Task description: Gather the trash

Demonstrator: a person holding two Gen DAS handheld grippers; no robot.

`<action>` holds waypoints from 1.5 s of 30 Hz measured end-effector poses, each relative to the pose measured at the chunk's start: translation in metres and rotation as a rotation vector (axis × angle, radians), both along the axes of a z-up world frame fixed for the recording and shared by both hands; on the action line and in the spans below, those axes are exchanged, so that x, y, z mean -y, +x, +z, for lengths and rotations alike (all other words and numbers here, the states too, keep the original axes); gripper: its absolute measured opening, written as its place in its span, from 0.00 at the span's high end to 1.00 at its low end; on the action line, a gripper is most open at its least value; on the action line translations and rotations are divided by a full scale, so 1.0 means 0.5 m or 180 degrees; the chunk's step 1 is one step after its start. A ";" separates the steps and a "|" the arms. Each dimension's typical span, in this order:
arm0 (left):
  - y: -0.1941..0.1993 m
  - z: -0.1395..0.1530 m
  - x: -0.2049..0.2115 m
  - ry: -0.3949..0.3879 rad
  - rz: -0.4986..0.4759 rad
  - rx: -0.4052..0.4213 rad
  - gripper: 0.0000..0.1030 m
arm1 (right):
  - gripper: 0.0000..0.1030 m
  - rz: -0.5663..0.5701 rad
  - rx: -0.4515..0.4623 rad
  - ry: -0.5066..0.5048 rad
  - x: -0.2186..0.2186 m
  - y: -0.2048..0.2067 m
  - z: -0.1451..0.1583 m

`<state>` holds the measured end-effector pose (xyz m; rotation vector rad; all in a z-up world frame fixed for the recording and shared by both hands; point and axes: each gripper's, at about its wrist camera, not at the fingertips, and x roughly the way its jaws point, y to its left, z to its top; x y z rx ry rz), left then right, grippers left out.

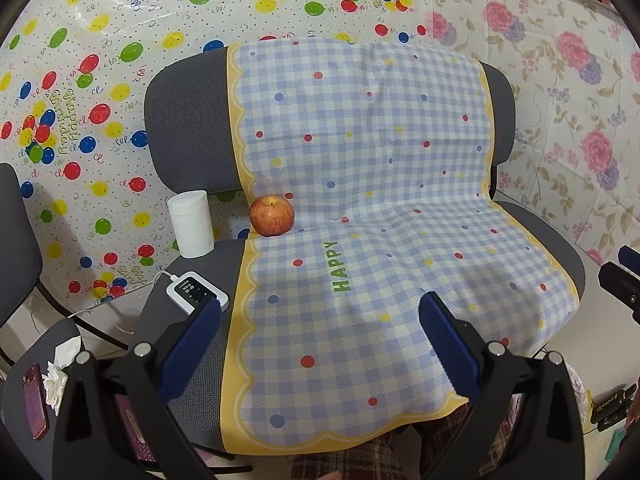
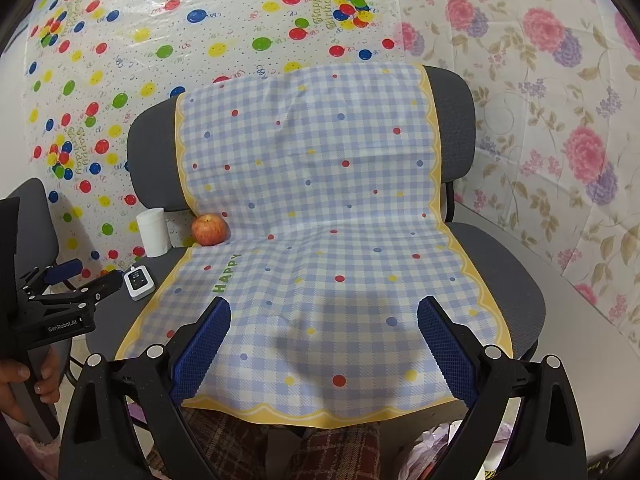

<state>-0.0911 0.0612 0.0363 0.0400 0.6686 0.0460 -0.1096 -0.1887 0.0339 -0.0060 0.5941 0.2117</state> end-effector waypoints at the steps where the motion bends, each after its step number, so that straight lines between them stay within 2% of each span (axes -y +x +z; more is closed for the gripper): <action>1: 0.000 0.000 0.000 -0.0003 -0.0003 -0.0001 0.07 | 0.09 0.0000 -0.0002 0.0001 0.000 -0.001 -0.001; 40: 0.003 -0.018 -0.026 -0.0040 -0.0001 -0.0003 0.07 | 0.09 -0.0078 -0.0056 0.0029 0.015 0.005 -0.013; 45: 0.044 -0.045 -0.049 -0.0120 0.0106 -0.0144 0.07 | 0.09 -0.0170 -0.0139 0.0047 0.030 0.031 -0.032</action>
